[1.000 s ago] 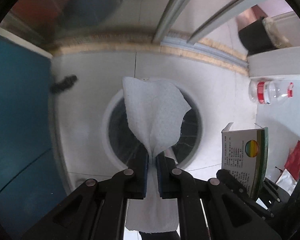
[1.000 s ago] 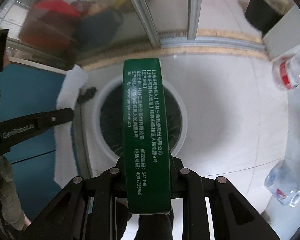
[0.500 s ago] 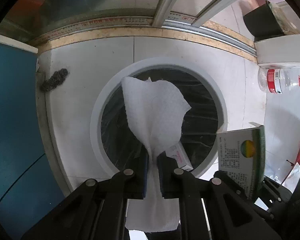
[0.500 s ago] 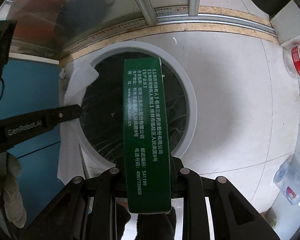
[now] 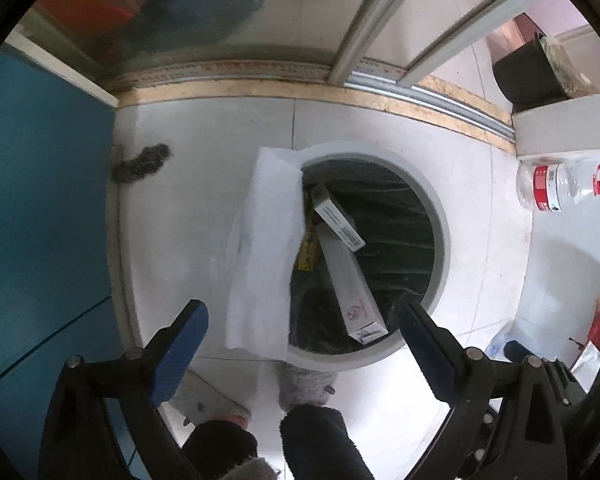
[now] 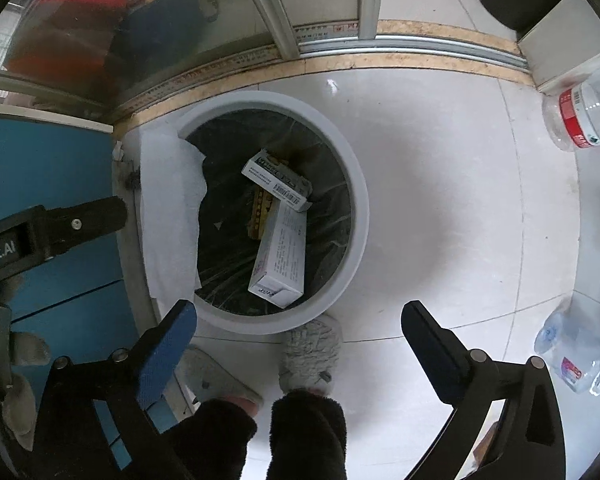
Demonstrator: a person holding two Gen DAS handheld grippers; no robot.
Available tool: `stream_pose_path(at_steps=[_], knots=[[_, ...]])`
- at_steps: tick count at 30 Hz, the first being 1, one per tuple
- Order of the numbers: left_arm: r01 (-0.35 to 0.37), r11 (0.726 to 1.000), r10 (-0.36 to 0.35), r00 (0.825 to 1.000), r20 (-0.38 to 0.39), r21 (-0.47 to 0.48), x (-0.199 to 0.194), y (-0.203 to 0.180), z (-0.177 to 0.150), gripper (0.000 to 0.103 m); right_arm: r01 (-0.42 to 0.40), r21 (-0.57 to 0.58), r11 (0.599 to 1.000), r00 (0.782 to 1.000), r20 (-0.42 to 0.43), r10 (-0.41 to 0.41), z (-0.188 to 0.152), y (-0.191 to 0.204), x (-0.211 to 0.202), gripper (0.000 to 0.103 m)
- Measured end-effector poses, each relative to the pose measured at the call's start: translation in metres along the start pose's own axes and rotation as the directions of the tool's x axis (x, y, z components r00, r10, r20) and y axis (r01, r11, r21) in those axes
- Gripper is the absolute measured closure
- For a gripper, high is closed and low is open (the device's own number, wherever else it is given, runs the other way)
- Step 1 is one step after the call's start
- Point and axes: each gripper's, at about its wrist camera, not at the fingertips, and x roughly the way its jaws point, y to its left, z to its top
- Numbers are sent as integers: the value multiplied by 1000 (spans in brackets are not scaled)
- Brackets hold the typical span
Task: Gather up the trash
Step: 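Open both tools to drop the tissue and box into the bin, then move both tools back toward the counter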
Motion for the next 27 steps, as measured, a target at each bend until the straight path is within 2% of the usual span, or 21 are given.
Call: stream_pose_path(at_steps=[2, 6, 9, 11, 14, 16, 20, 23, 24, 27], knots=[[-18, 1000, 18, 1000, 14, -12, -12, 2, -5, 5, 9, 5, 1000, 1000, 14, -9, -3, 2, -11, 0], [-121, 992, 123, 989, 84, -30, -45, 11, -18, 5, 31, -4, 1000, 998, 47, -31, -8, 7, -40, 0], [-111, 992, 116, 990, 77, -58, -50, 28, -24, 5, 23, -6, 1000, 998, 58, -22, -13, 13, -53, 0], [-131, 989, 135, 989, 61, -73, -50, 35, -28, 5, 38, -9, 999, 998, 56, -37, -16, 15, -54, 0], [-145, 986, 152, 984, 89, -82, -81, 35, -41, 5, 30, 11, 999, 997, 64, -31, -22, 18, -73, 0], [-152, 985, 160, 979, 125, -76, -124, 31, -54, 5, 36, -2, 999, 995, 89, -35, -28, 25, -102, 0], [-118, 990, 131, 971, 199, -79, -234, 25, -83, 5, 0, -40, 999, 987, 158, 6, -45, 55, -212, 0], [-87, 990, 117, 949, 294, -113, -339, 37, -109, 5, -20, -105, 994, 978, 206, 41, -58, 93, -297, 0], [-79, 988, 117, 942, 313, -131, -364, 45, -116, 5, -24, -131, 991, 975, 216, 52, -61, 109, -322, 0], [-54, 974, 137, 916, 378, -221, -441, 90, -143, 5, -46, -229, 972, 967, 232, 101, -72, 166, -386, 0]])
